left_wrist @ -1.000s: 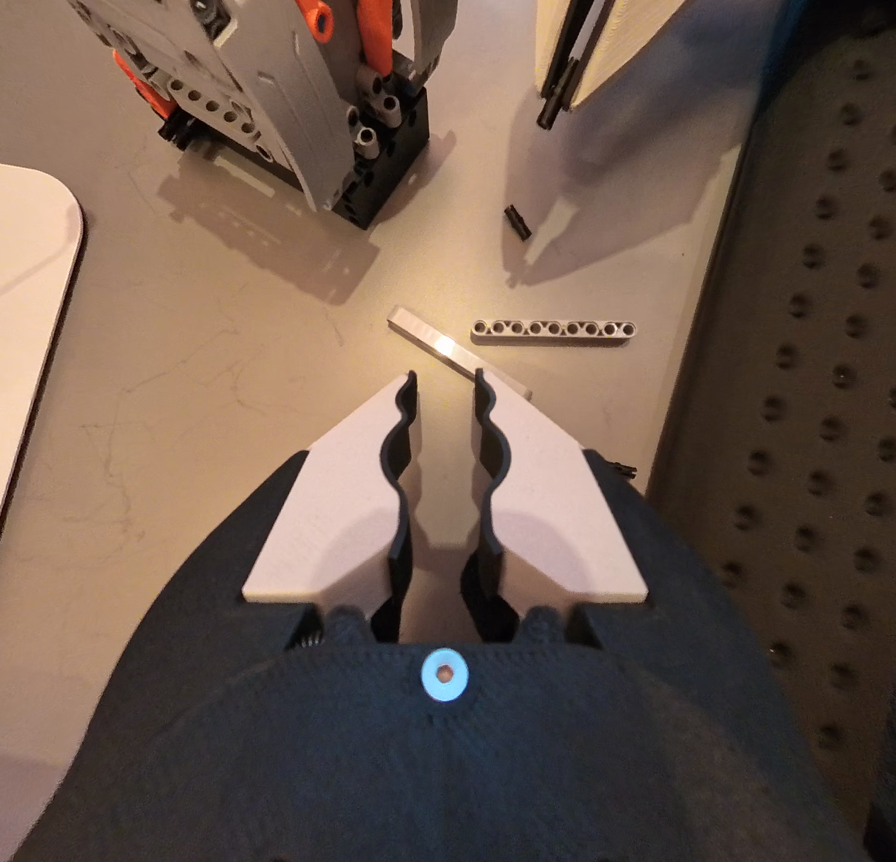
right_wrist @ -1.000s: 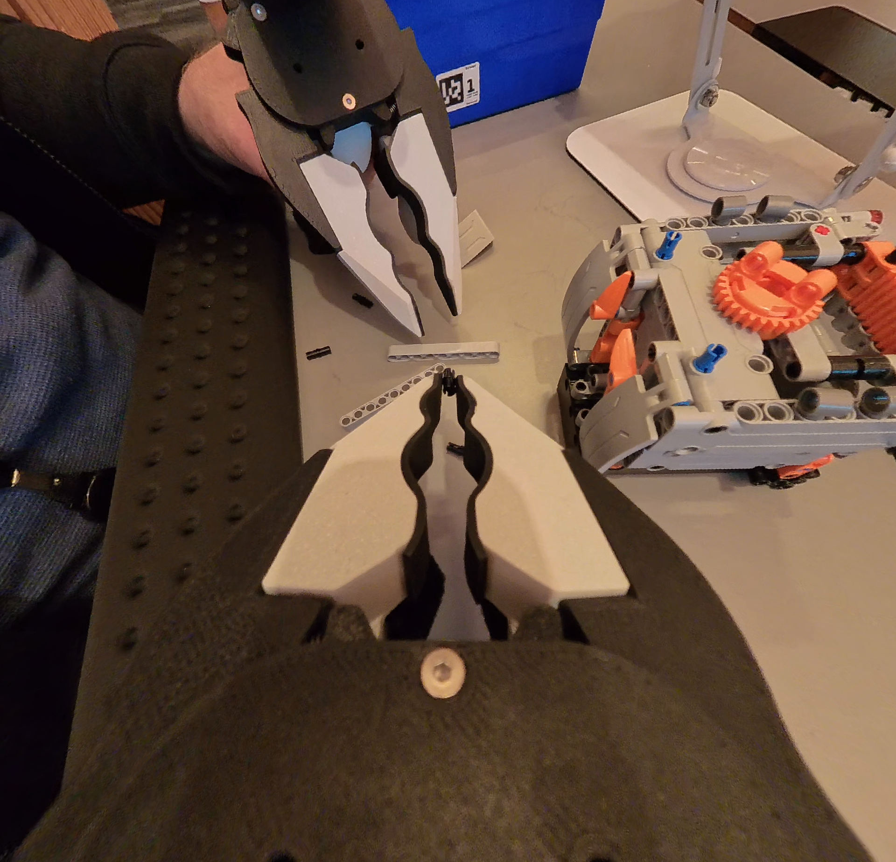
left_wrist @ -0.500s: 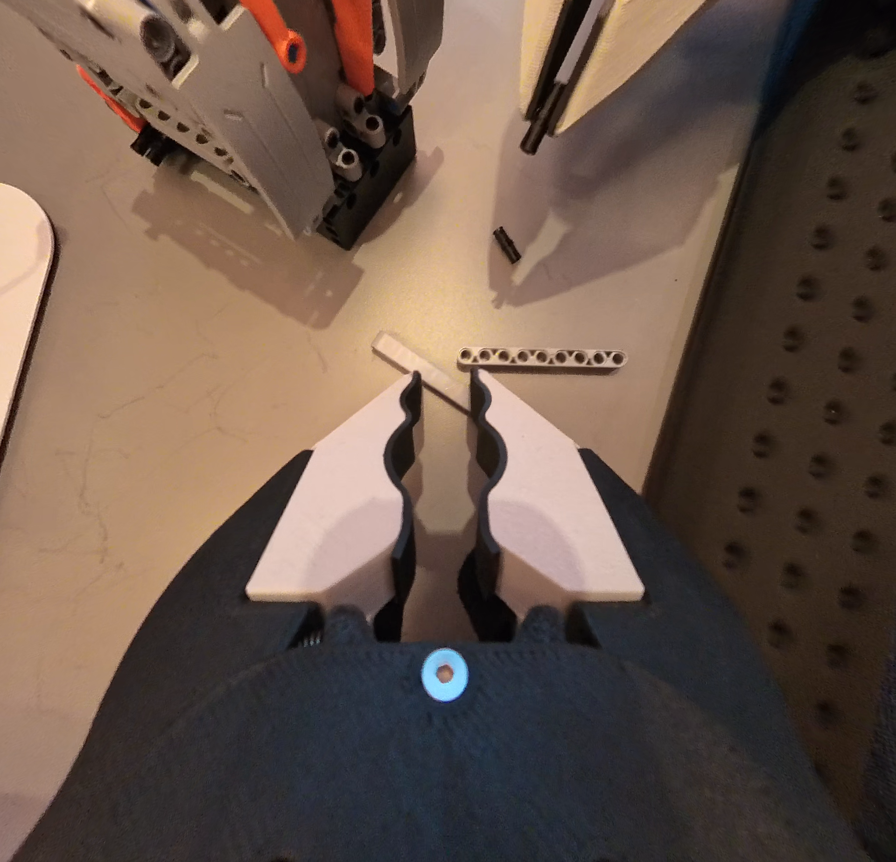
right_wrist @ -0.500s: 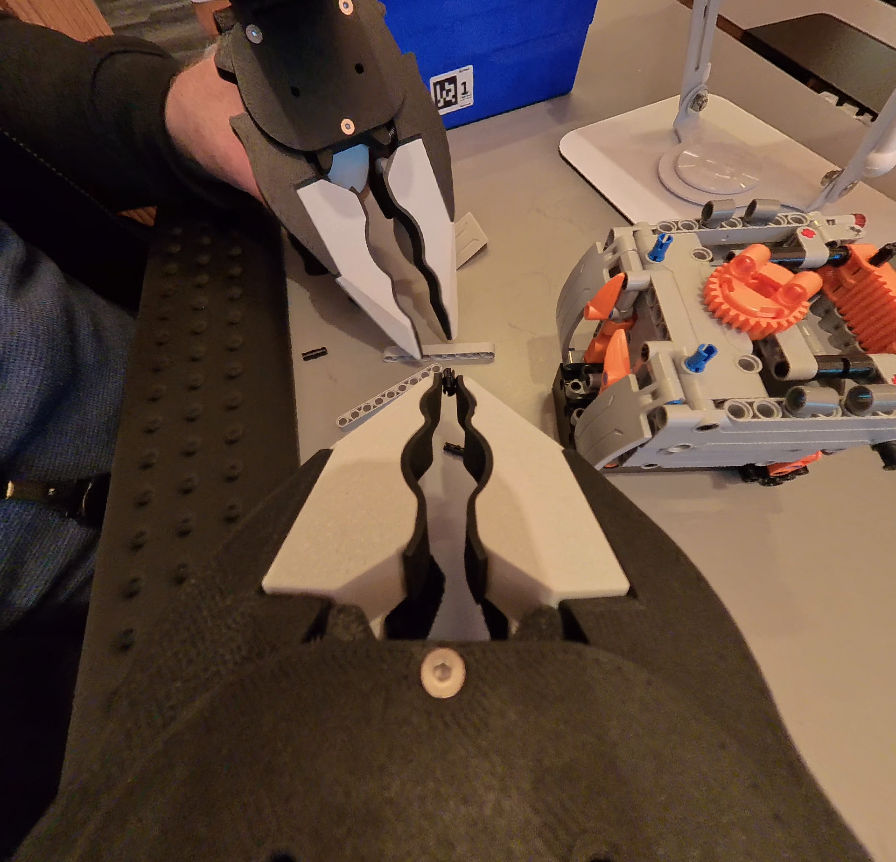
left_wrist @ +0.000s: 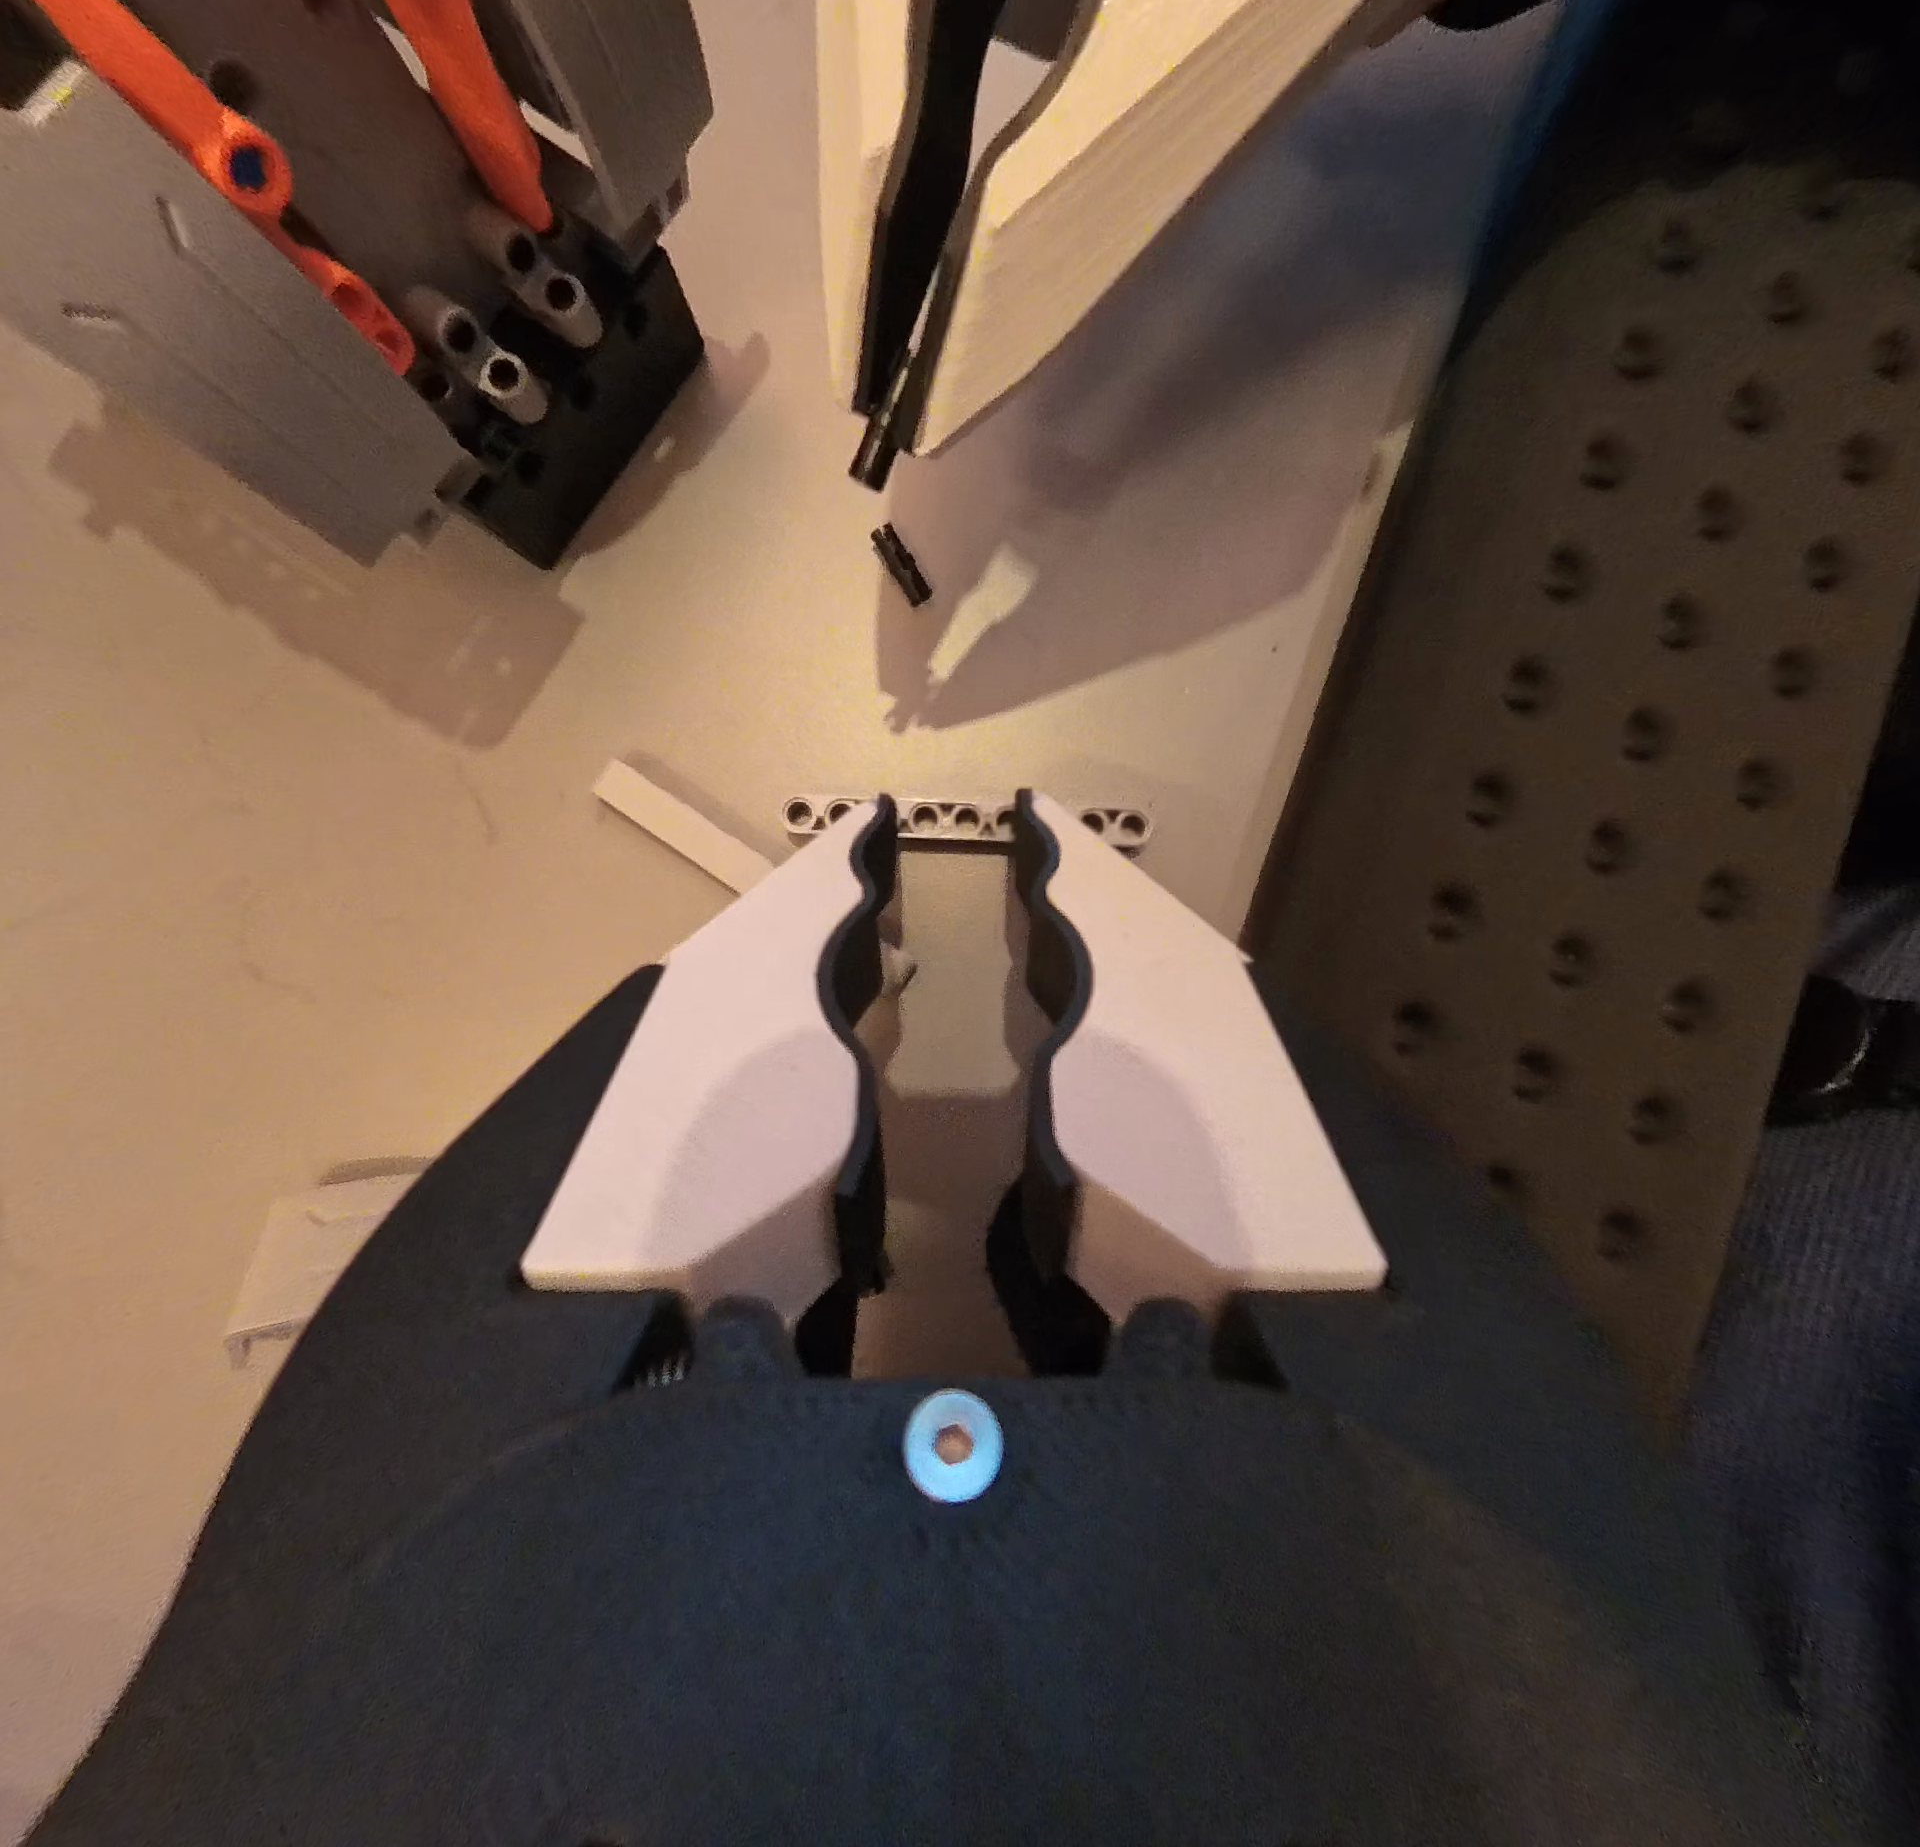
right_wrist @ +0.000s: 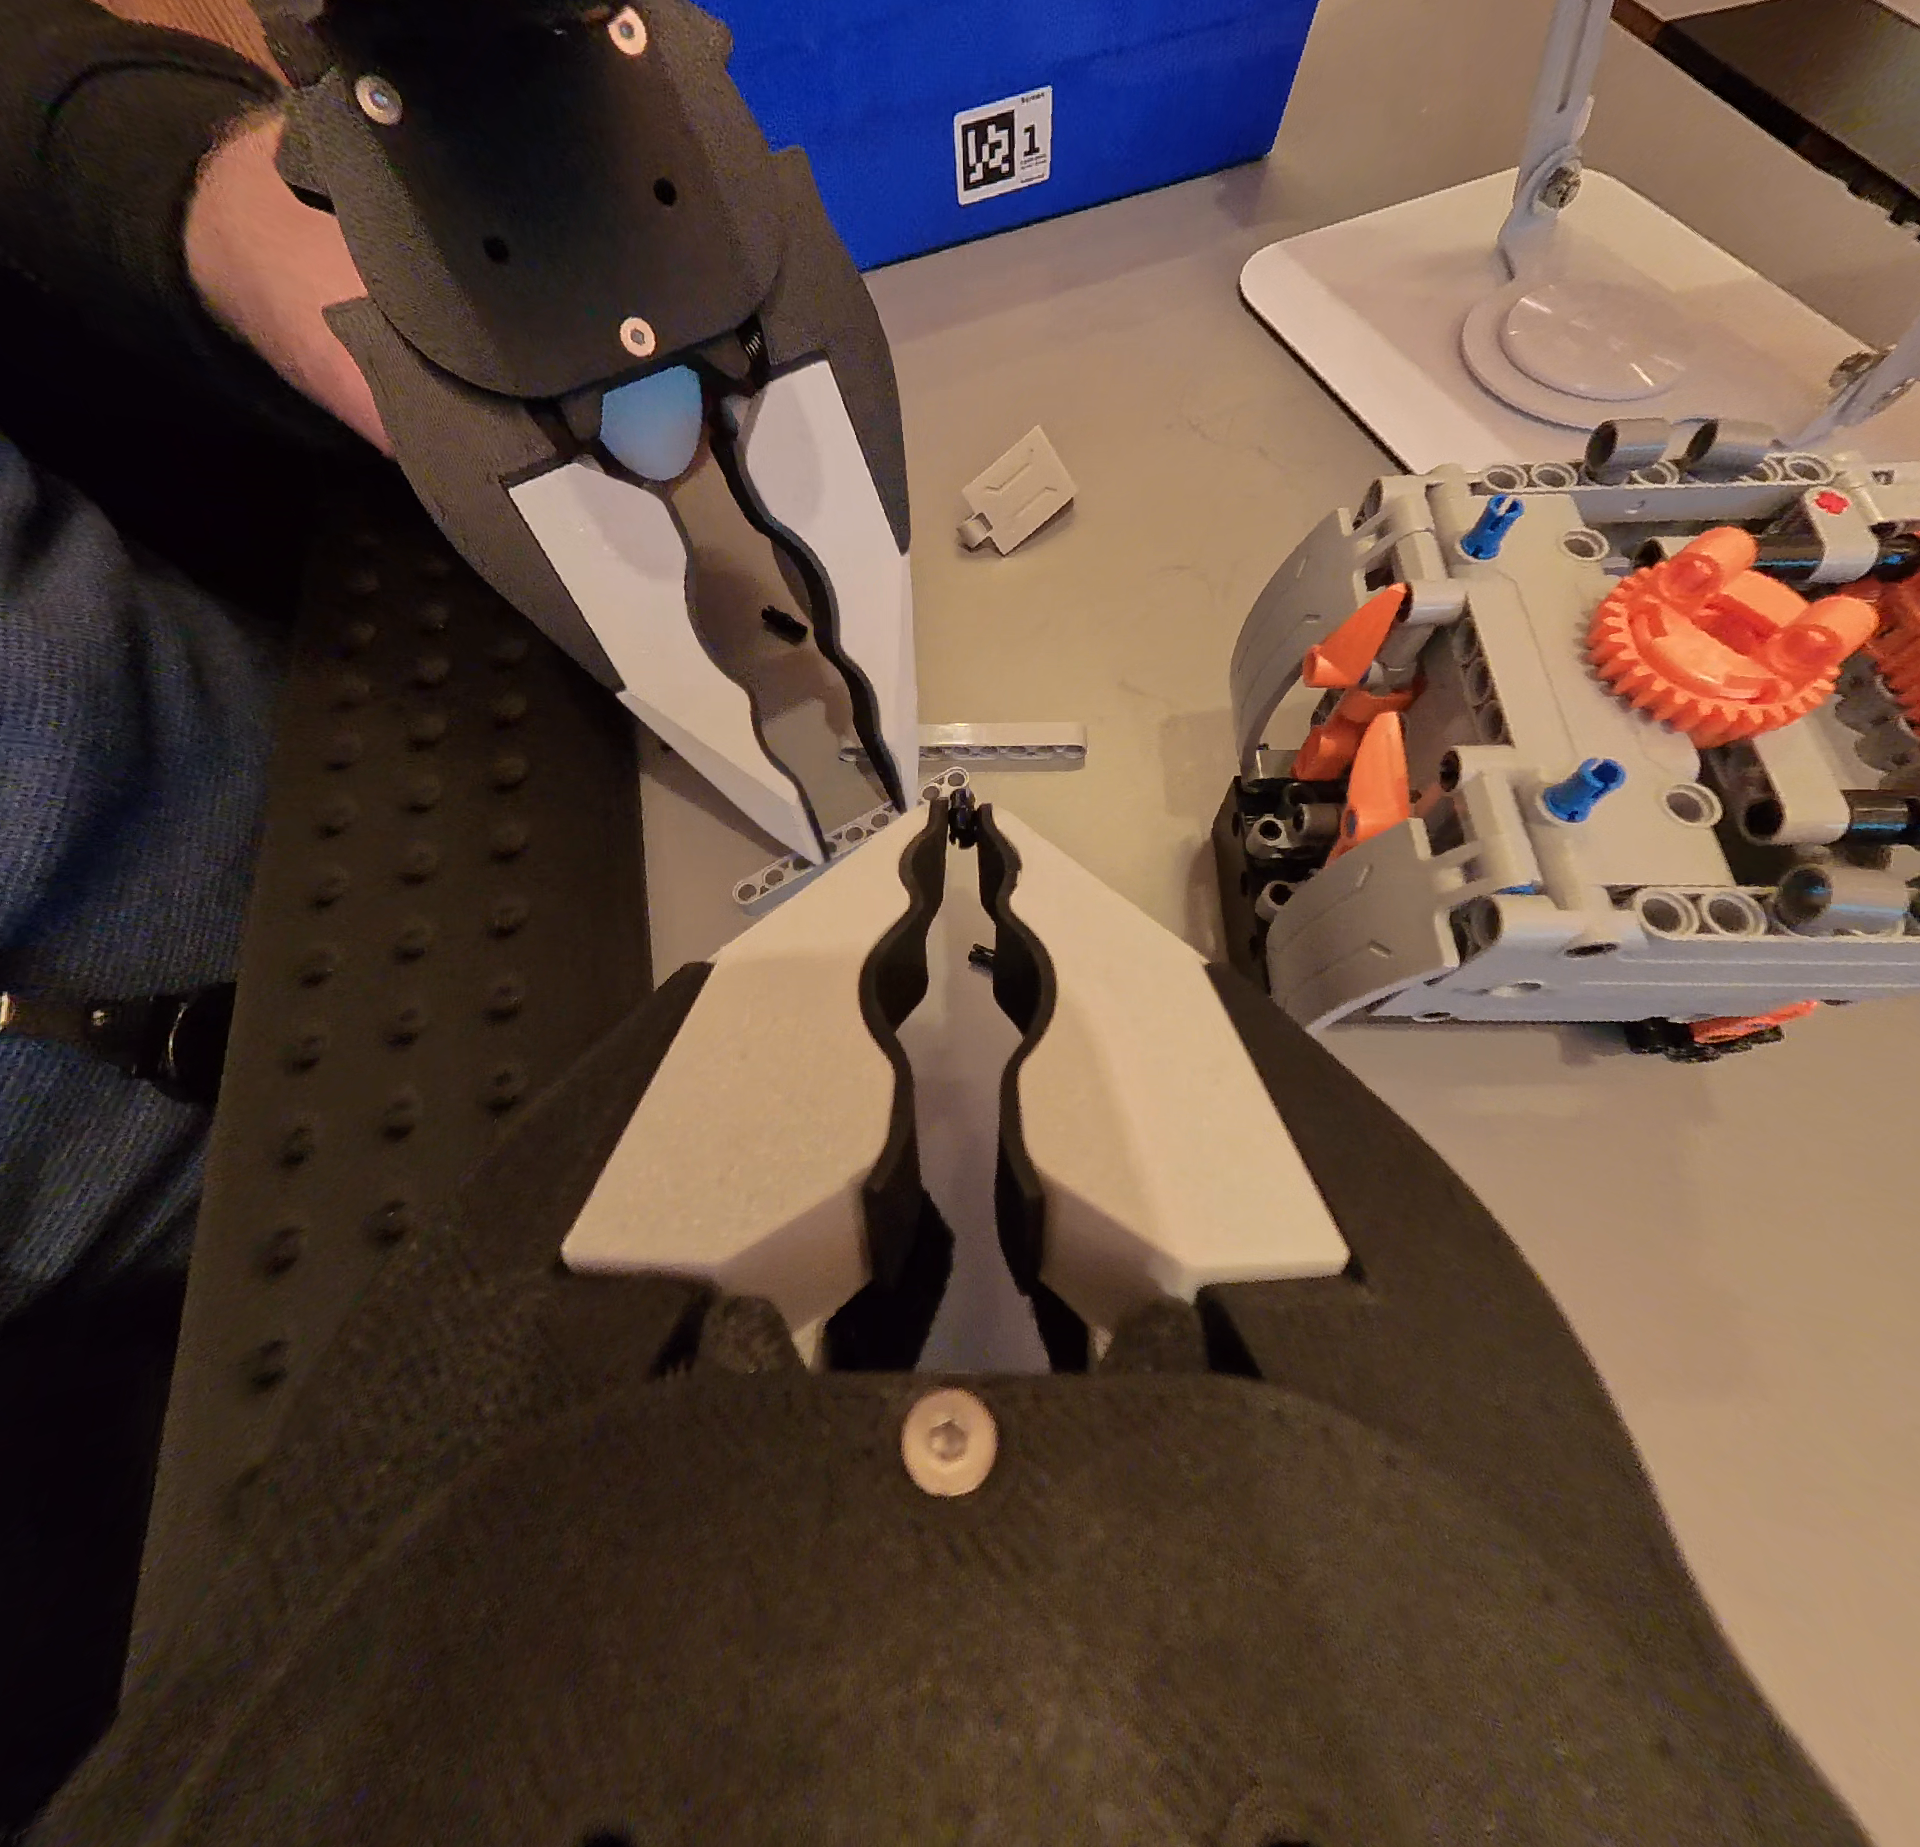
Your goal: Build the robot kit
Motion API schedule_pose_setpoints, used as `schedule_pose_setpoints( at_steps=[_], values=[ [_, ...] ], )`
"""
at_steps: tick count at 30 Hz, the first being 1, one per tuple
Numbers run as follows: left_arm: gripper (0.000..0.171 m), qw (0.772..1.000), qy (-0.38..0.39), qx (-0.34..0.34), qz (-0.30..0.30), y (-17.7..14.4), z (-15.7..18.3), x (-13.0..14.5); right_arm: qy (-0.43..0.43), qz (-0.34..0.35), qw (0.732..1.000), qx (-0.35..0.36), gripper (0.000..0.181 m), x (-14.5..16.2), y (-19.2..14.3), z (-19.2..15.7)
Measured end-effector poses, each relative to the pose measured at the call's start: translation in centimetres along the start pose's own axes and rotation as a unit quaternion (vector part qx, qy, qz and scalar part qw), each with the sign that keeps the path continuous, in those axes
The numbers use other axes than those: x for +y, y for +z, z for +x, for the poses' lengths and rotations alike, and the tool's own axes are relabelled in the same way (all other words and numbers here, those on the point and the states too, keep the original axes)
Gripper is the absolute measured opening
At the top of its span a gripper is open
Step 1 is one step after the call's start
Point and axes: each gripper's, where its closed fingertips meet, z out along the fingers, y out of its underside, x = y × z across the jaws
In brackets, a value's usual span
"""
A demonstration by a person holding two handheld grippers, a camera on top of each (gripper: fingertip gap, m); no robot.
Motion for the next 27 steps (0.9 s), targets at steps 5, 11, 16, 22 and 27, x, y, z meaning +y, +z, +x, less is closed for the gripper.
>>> schedule_pose_setpoints(
  at_steps=[5, 11, 16, 22, 27],
  values=[
    [0.019, 1.000, -0.025, 0.004, 0.003, 0.3, -0.4, -0.3, -0.002, 0.002, 1.000, 0.000, 0.002, -0.1, -0.1, -0.1],
    [0.020, 1.000, -0.003, 0.017, 0.001, 0.7, -0.2, -0.9, -0.005, 0.007, 1.000, 0.001, 0.002, -0.4, -0.3, -0.2],
    [0.022, 1.000, 0.020, 0.019, -0.005, 0.9, -0.6, -1.1, -0.006, 0.008, 1.000, 0.003, 0.003, -0.3, -0.5, -0.1],
    [0.023, 1.000, 0.017, 0.011, -0.013, 0.4, -1.4, -0.5, 0.002, -0.012, 1.000, -0.004, 0.002, 0.5, -0.4, -0.2],
    [0.023, 0.999, 0.005, 0.040, -0.014, 0.3, -1.4, -0.4, 0.000, -0.024, 1.000, -0.015, 0.003, 0.9, 0.0, -0.6]
  ],
)
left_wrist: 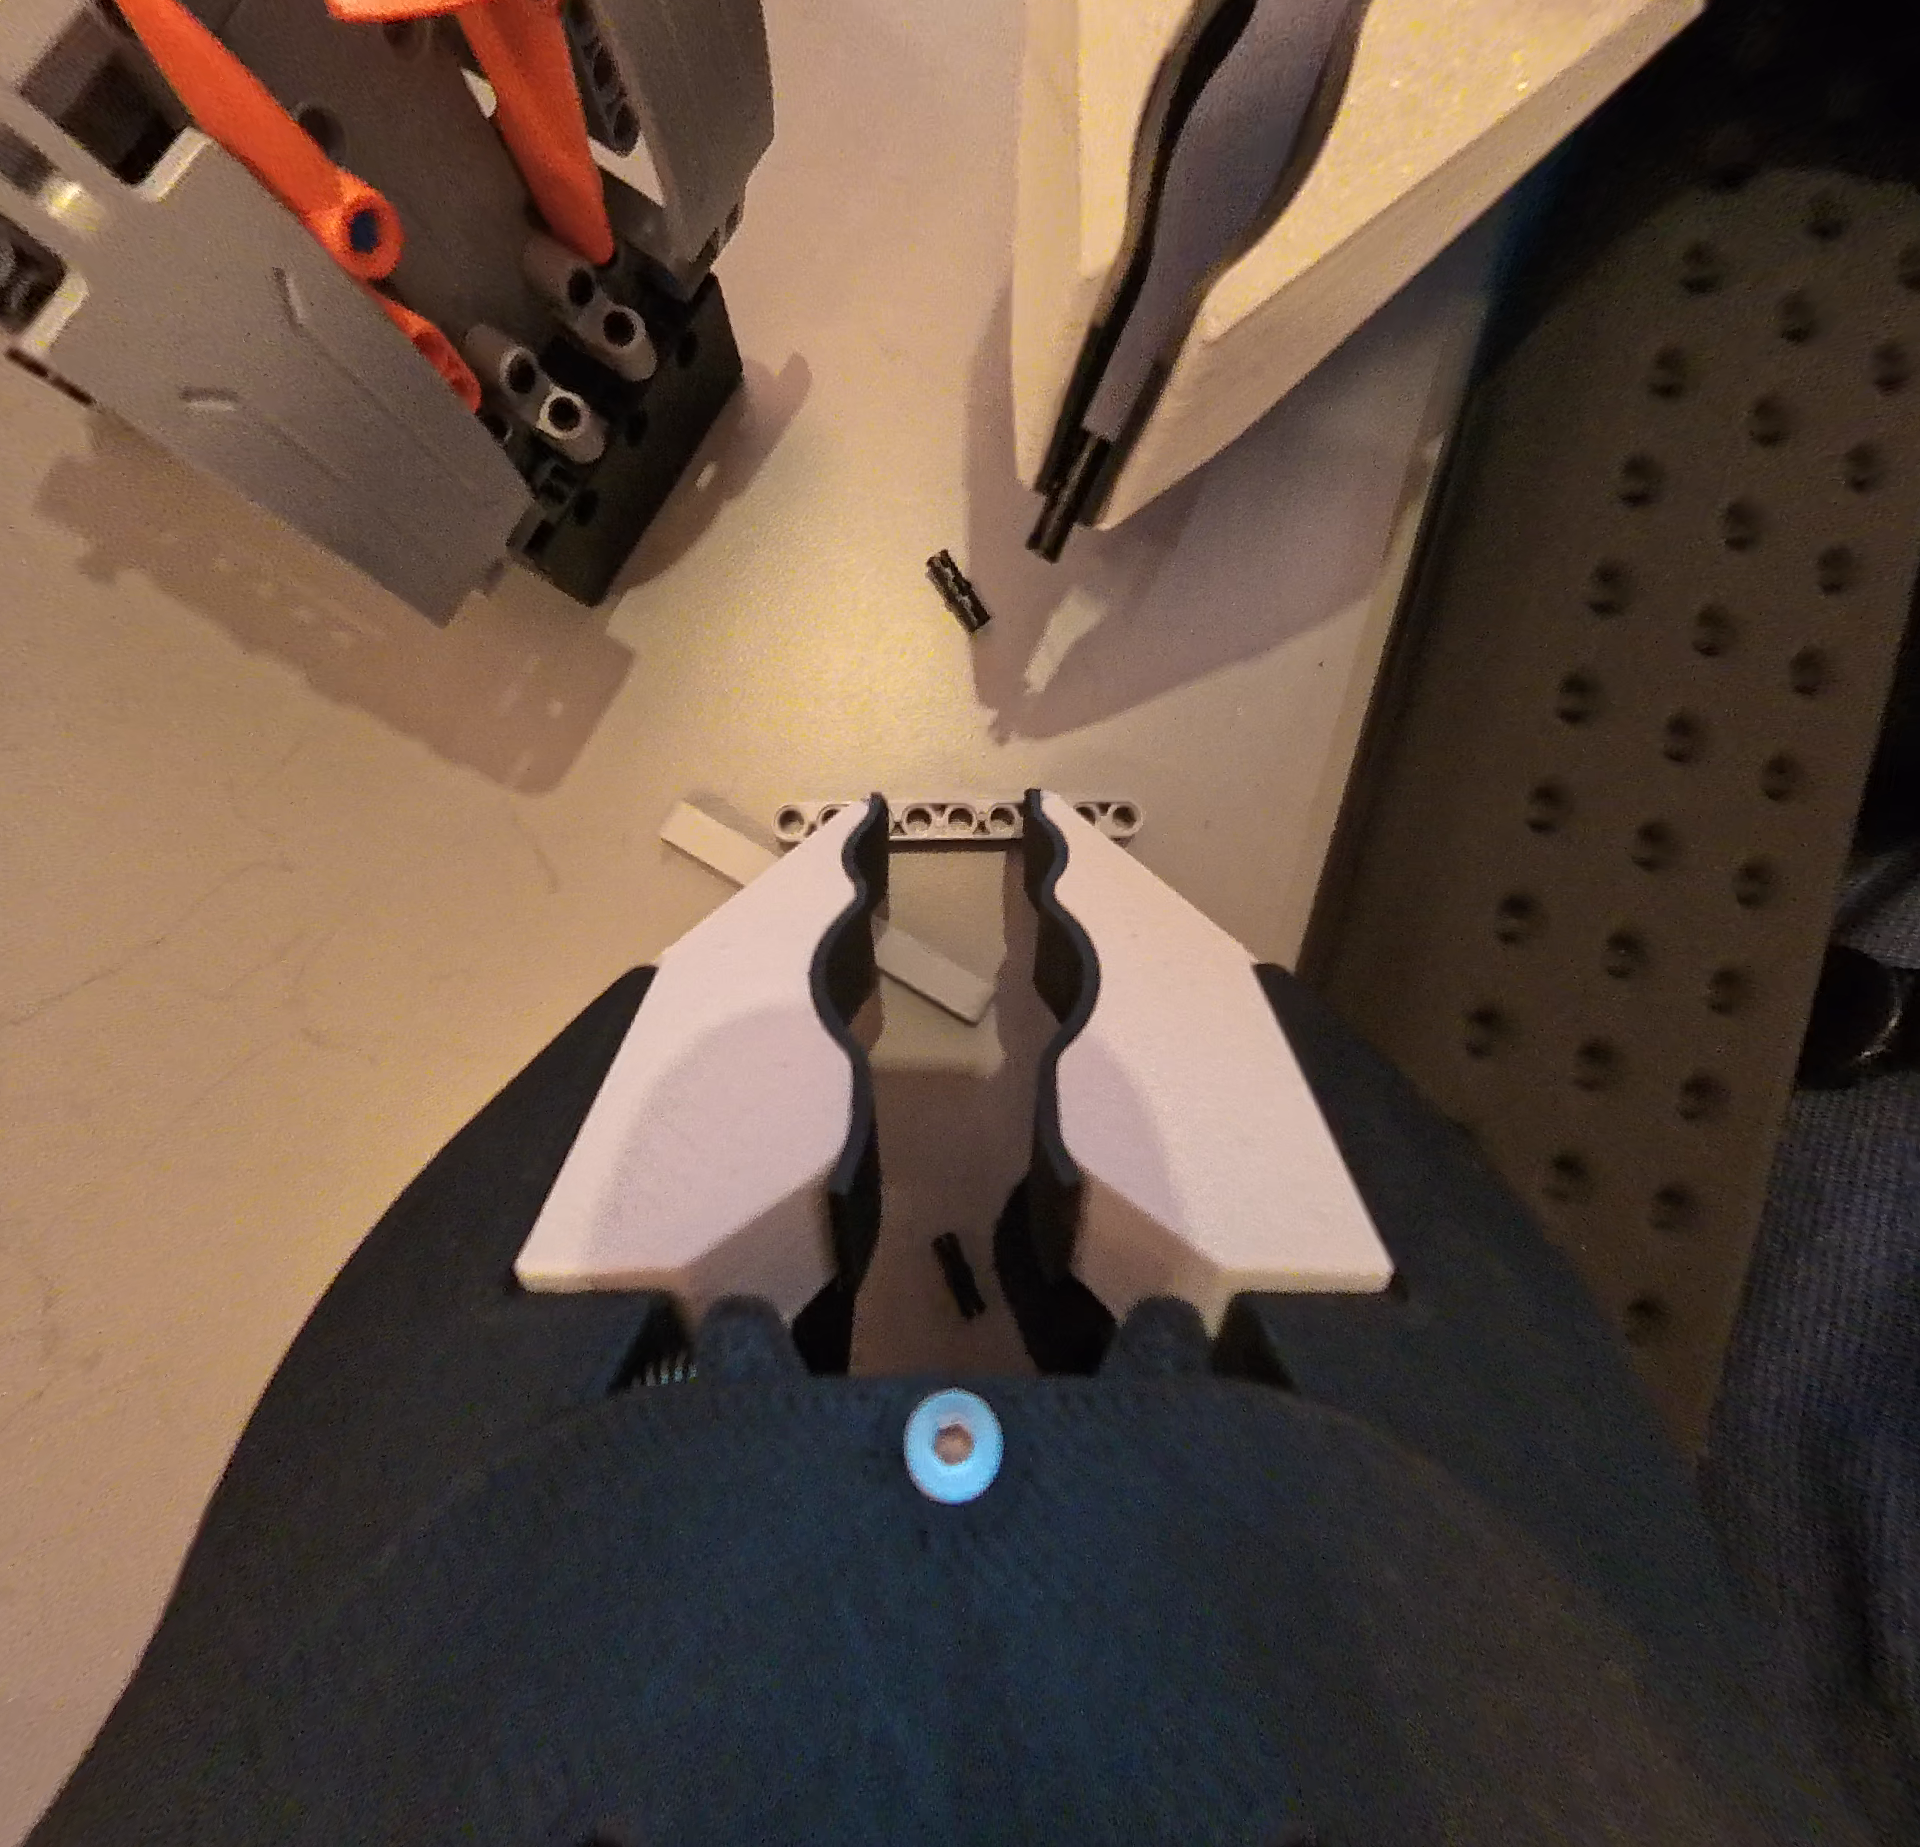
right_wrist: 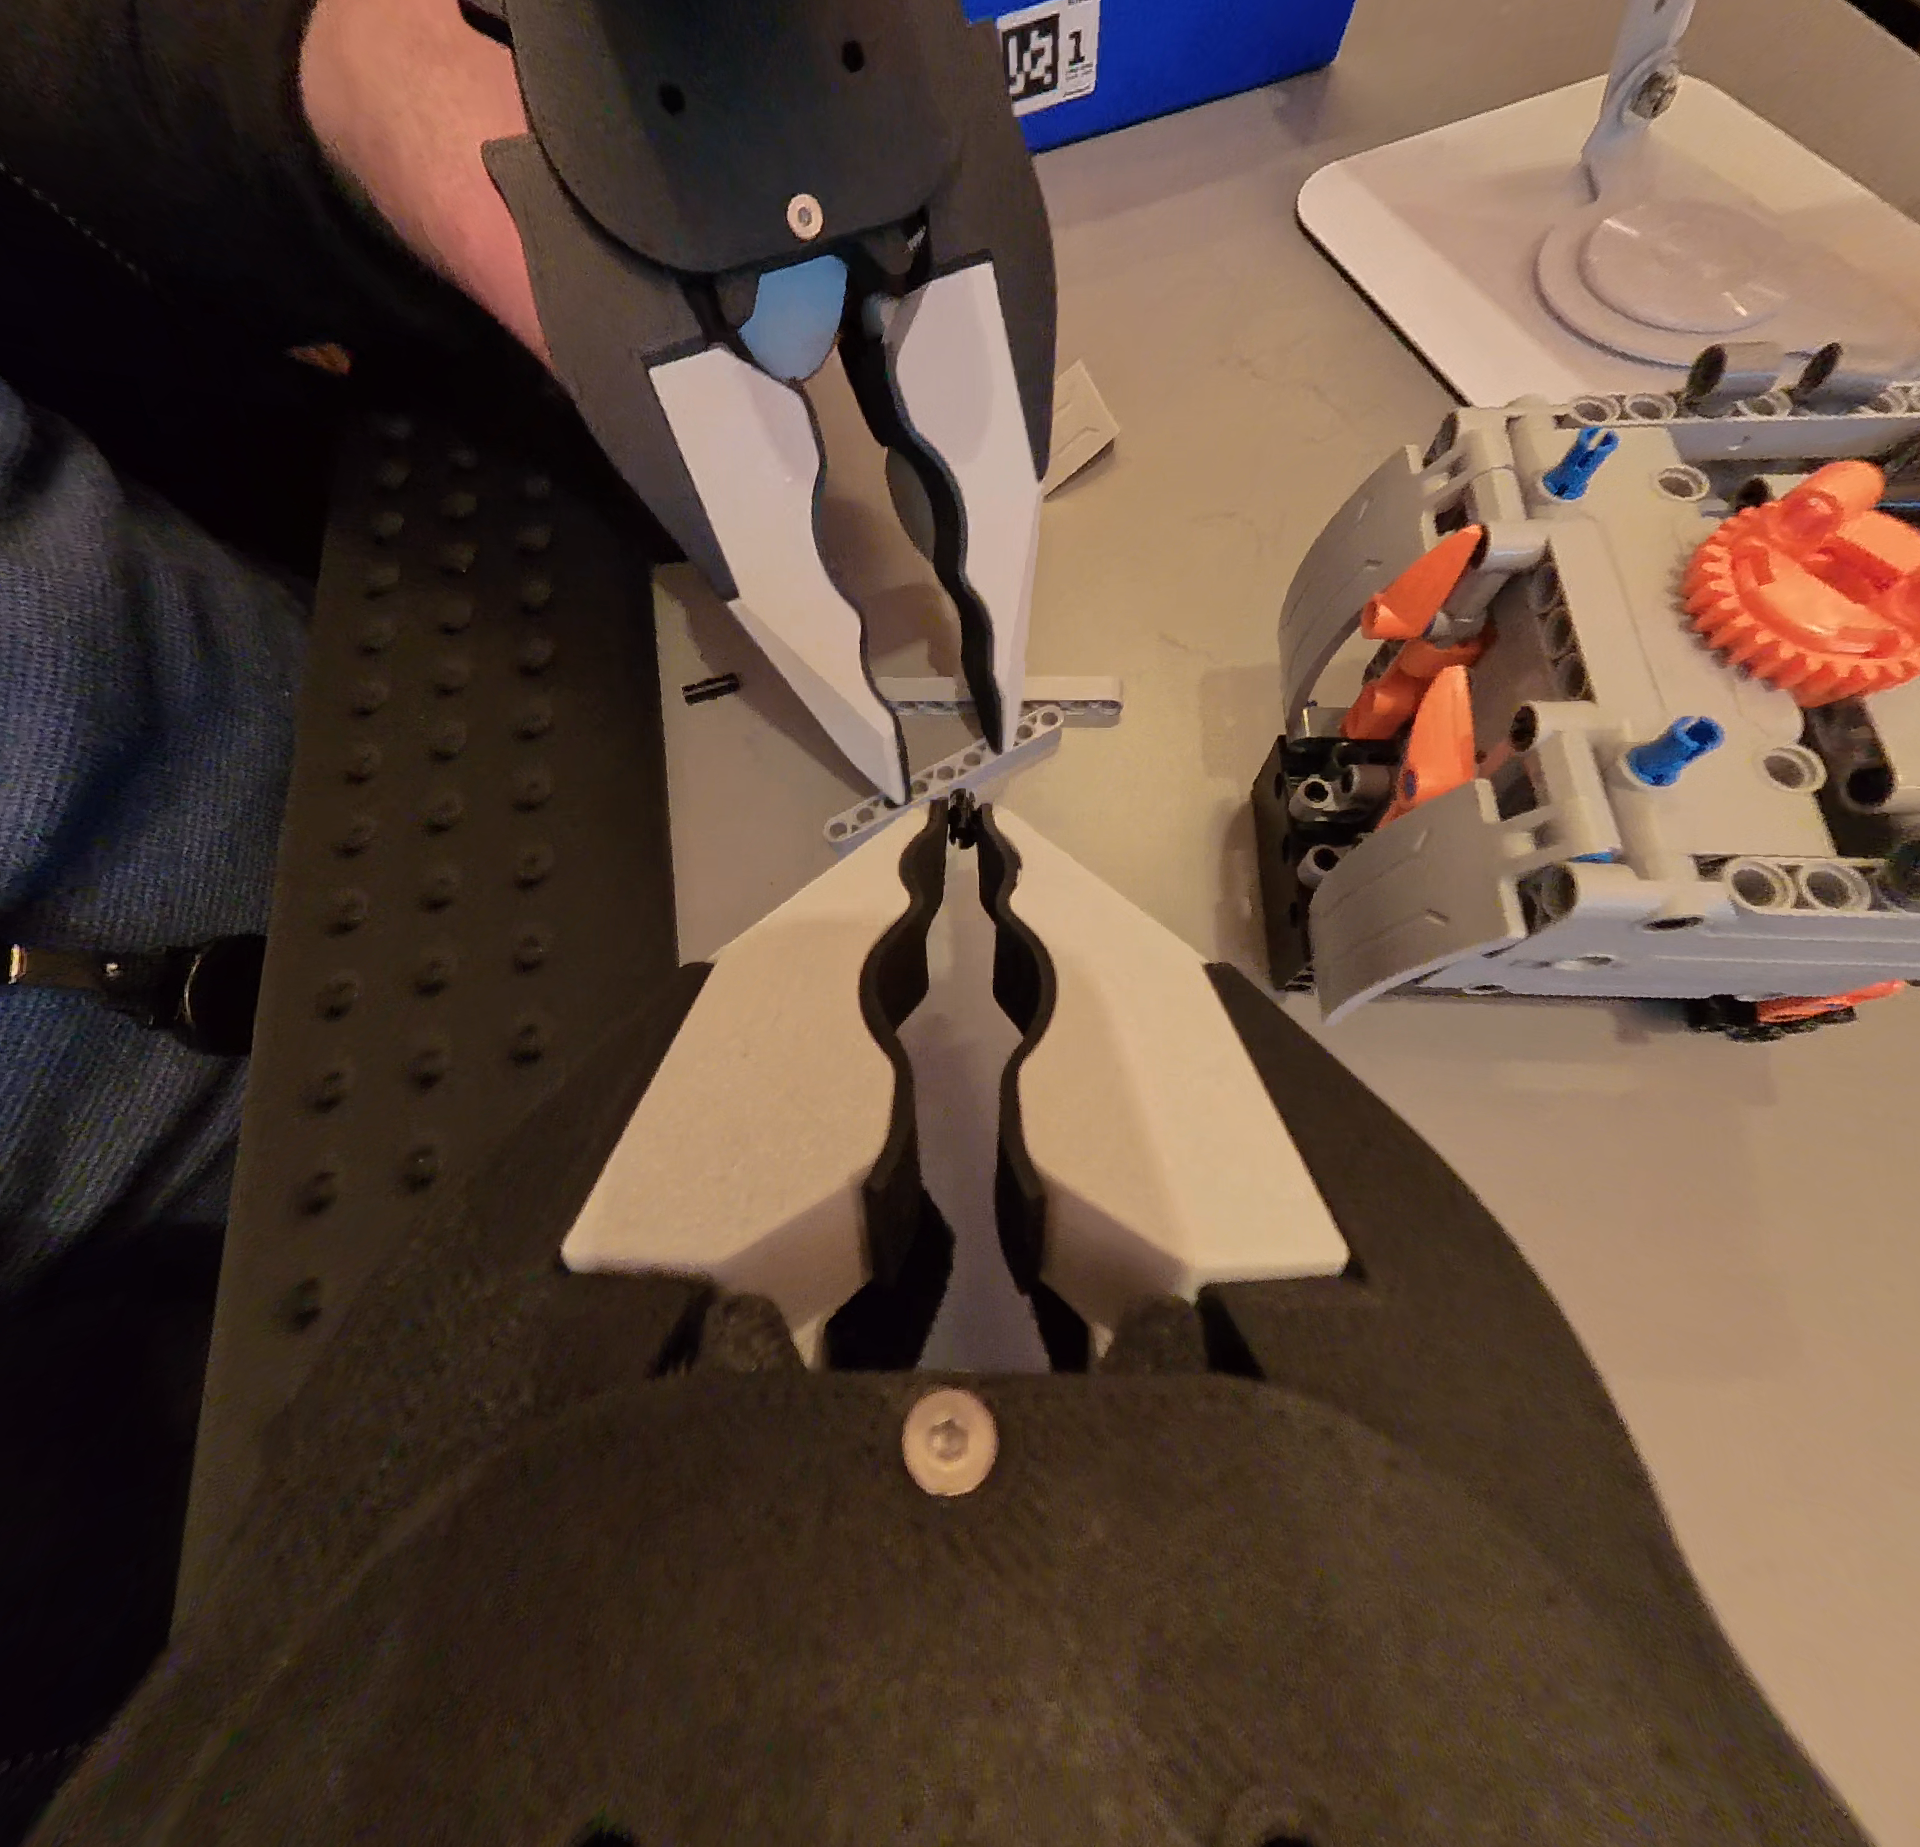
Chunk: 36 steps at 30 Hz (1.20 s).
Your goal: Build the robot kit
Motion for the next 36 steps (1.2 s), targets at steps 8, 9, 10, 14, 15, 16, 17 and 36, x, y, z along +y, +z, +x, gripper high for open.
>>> schedule_pose_setpoints(
  at_steps=[8, 9, 10, 14, 15, 16, 17, 36],
  values=[
    [0.024, 1.000, -0.020, 0.001, 0.001, -1.0, -0.1, 0.9, -0.007, -0.024, 0.999, -0.022, 0.002, 0.6, 1.0, -1.0],
    [0.024, 1.000, -0.023, 0.002, 0.002, -1.0, -0.1, 1.0, -0.008, -0.028, 0.999, -0.023, 0.002, 0.7, 1.2, -1.1],
    [0.024, 1.000, -0.025, 0.000, 0.003, -1.0, -0.2, 1.0, -0.009, -0.032, 0.999, -0.025, 0.002, 0.8, 1.4, -1.2],
    [0.025, 0.999, -0.032, 0.000, 0.004, -0.7, -0.5, 0.9, -0.014, -0.046, 0.998, -0.038, 0.002, 1.1, 2.2, -1.8],
    [0.025, 0.999, -0.033, 0.005, 0.004, -0.6, -0.4, 0.9, -0.016, -0.051, 0.998, -0.041, 0.002, 1.2, 2.5, -2.0],
    [0.025, 0.999, -0.034, 0.009, 0.004, -0.5, -0.4, 0.8, -0.018, -0.056, 0.997, -0.044, 0.002, 1.3, 2.7, -2.2],
    [0.025, 0.999, -0.035, 0.009, 0.005, -0.4, -0.4, 0.8, -0.020, -0.062, 0.997, -0.047, 0.002, 1.5, 2.9, -2.4],
    [0.030, 0.998, -0.047, 0.049, 0.011, 0.1, -0.7, 0.0, -0.006, -0.079, 0.996, -0.035, 0.002, 2.3, 2.7, -1.6]
  ],
)
